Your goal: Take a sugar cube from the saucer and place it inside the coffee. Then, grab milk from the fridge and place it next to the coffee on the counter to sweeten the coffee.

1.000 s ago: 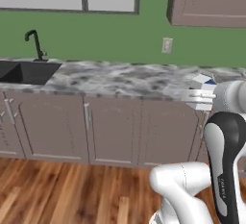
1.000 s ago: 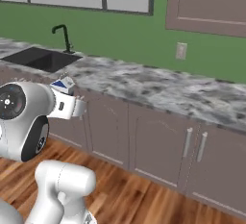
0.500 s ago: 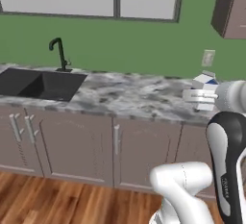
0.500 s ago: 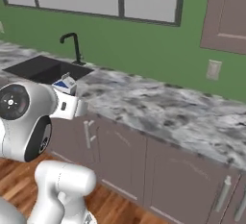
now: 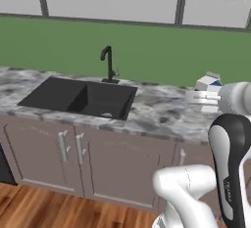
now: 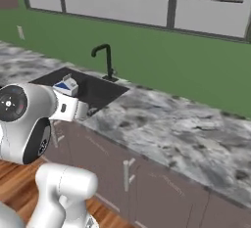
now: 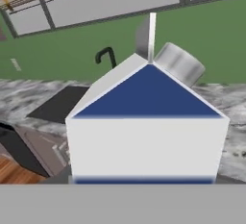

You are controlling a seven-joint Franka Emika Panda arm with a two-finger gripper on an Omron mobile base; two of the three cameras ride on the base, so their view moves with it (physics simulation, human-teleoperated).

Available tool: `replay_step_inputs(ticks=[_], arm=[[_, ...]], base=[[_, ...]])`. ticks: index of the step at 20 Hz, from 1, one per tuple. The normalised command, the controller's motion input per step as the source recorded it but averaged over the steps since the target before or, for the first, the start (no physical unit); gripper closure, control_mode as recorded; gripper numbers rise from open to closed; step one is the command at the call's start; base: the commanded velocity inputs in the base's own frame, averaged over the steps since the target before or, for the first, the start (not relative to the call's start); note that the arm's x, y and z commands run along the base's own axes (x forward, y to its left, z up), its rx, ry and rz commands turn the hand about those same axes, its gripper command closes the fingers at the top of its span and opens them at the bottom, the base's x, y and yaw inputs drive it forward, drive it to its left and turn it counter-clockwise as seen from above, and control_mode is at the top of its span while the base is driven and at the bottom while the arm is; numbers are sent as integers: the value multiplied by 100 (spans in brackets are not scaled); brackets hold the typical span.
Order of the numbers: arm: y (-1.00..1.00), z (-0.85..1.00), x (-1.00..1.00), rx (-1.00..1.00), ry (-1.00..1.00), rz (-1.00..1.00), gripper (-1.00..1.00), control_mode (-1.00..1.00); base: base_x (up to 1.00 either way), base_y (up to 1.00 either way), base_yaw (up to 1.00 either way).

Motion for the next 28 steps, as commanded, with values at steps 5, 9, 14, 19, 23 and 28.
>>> replay_step_inputs(ticks=[5,9,14,19,23,28], arm=[[0,0,0,0,0,0,100,100],[0,0,0,0,0,0,100,100],[0,0,0,0,0,0,100,100],[0,0,0,0,0,0,100,100],[0,0,0,0,0,0,100,100],[0,0,0,0,0,0,100,100]], base=[[75,100,11],[12,100,18],[-1,100,26],[26,100,13],[98,100,0],[100,100,0]])
